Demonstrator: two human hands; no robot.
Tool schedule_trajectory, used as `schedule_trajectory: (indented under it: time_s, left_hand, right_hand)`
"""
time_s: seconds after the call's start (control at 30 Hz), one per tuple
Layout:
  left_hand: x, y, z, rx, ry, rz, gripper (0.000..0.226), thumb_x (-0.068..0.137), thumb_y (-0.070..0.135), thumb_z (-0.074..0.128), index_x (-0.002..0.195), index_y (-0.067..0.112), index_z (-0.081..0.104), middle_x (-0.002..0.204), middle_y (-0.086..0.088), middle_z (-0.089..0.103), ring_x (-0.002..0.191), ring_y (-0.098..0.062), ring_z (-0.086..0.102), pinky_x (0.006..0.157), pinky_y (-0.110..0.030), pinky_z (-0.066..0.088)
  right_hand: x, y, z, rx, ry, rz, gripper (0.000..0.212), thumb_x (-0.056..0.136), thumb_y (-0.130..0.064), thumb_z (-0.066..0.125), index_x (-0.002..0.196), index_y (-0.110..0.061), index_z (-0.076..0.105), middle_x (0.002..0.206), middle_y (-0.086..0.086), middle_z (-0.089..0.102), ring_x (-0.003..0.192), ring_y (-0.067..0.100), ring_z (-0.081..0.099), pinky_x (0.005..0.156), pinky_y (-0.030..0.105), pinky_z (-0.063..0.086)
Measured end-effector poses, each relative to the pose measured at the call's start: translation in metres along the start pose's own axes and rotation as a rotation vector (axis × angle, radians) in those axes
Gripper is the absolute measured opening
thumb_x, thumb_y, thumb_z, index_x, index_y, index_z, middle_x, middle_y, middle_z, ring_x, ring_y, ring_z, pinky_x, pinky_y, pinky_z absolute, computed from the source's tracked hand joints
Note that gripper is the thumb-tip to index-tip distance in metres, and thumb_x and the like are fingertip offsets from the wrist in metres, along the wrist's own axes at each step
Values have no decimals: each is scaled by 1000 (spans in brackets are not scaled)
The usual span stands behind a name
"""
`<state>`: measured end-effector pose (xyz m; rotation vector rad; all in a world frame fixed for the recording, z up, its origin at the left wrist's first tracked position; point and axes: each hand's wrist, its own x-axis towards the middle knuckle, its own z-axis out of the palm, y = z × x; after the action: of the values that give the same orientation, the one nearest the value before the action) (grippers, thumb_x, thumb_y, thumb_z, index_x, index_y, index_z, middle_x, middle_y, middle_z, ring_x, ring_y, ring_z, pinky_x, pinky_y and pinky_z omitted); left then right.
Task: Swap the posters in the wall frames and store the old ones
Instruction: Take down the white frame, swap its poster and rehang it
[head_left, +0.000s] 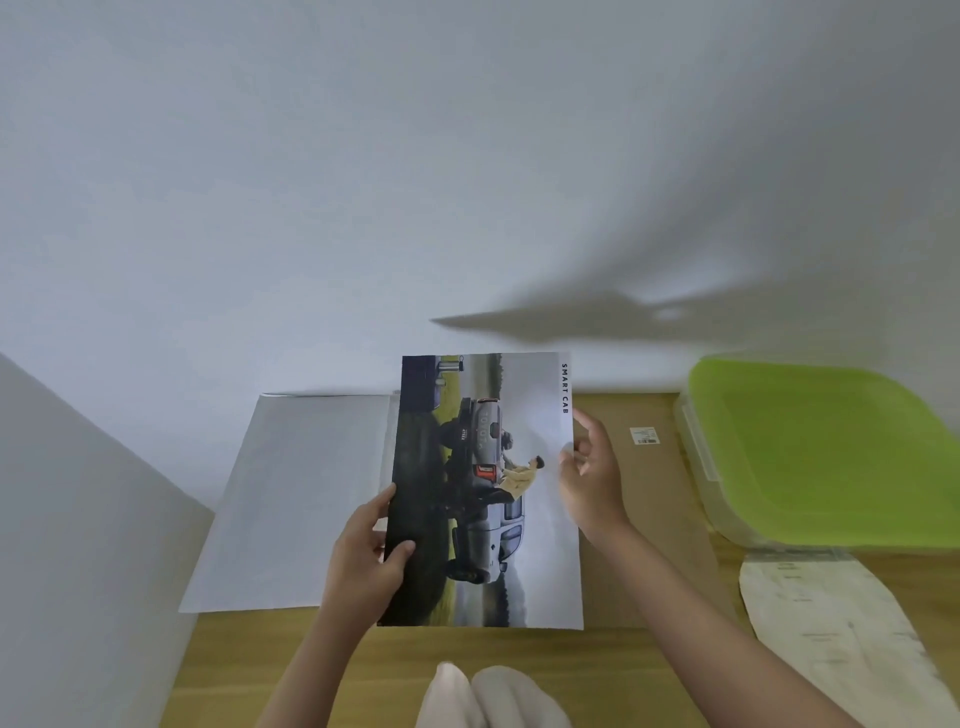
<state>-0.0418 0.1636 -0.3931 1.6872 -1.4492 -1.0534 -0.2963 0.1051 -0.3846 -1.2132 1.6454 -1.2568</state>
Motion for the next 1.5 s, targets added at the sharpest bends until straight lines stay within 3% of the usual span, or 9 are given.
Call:
schedule_trajectory:
  time_s: [0.17, 0.43, 0.57, 0.67, 0.73, 0.97, 1.17, 1.3, 1.5]
  left_hand:
    - [-20, 8, 25, -71, -27, -43, 63, 83, 1, 65, 134, 28, 42, 117, 5, 56, 90, -19, 65, 71, -22, 57]
    - [-59, 34, 78, -122, -47, -62, 63, 83, -1, 64, 135, 26, 41, 117, 4, 55, 86, -22, 66, 73, -33, 60]
    - [-87, 46, 116, -114, -56, -55, 65, 84, -5, 59, 128, 41, 44, 121, 2, 55, 95, -21, 63, 81, -39, 58]
    - [-105, 58, 142, -74, -90, -27, 74, 84, -8, 55, 117, 57, 44, 117, 3, 59, 97, -20, 61, 85, -39, 56]
    - [-115, 67, 158, -51, -111, 4, 75, 84, -10, 54, 119, 56, 44, 117, 5, 59, 100, -20, 60, 87, -36, 55]
    - [-134, 93, 207, -67, -122, 106, 55, 82, -1, 64, 123, 32, 52, 103, 0, 67, 77, -21, 66, 71, -29, 58]
    - [-154, 108, 256, -99, -227, 110, 55, 77, -9, 66, 115, 30, 57, 95, 17, 67, 87, -6, 67, 72, -22, 57]
    - [-158, 109, 288, -71, -262, 95, 48, 77, -7, 67, 114, 24, 61, 100, 7, 69, 88, -8, 67, 77, -32, 59]
    - [-152, 118, 330, -75, -171, 10, 42, 81, 1, 66, 100, 37, 57, 84, 4, 57, 58, -25, 60, 63, -36, 52]
  right_hand:
    - [-4, 3, -26, 0, 26, -12, 49, 89, 5, 46, 124, -29, 47, 95, -4, 60, 84, 5, 56, 72, 10, 43]
    - [-12, 18, -85, 70, 76, 17, 49, 87, 3, 46, 119, -34, 50, 94, 14, 63, 81, 21, 59, 67, 23, 45]
    - [-21, 26, -137, 122, 81, 34, 47, 86, 0, 52, 120, -32, 49, 90, -8, 64, 77, 8, 61, 68, 23, 46]
    - [-23, 30, -184, 131, 136, 42, 45, 86, -8, 60, 124, -30, 50, 117, -8, 59, 104, 12, 57, 89, 30, 46]
    - [-22, 31, -216, 88, 161, 41, 49, 86, -9, 64, 131, -22, 48, 130, -12, 47, 121, 6, 42, 103, 23, 32]
    - [-32, 48, -308, 7, 268, -17, 29, 82, -3, 66, 110, -13, 63, 111, -3, 61, 106, 8, 53, 82, 0, 35]
    - [-62, 86, -384, 74, 542, 112, 24, 80, -7, 68, 99, -20, 64, 102, -11, 62, 101, 12, 57, 96, 39, 47]
    - [-97, 112, -420, 159, 674, 256, 25, 80, -10, 68, 101, -23, 64, 116, 3, 63, 107, 20, 61, 93, 41, 51]
    - [-144, 149, -443, 246, 870, 434, 26, 83, -9, 65, 106, -20, 59, 117, 4, 59, 101, 20, 60, 77, 28, 51]
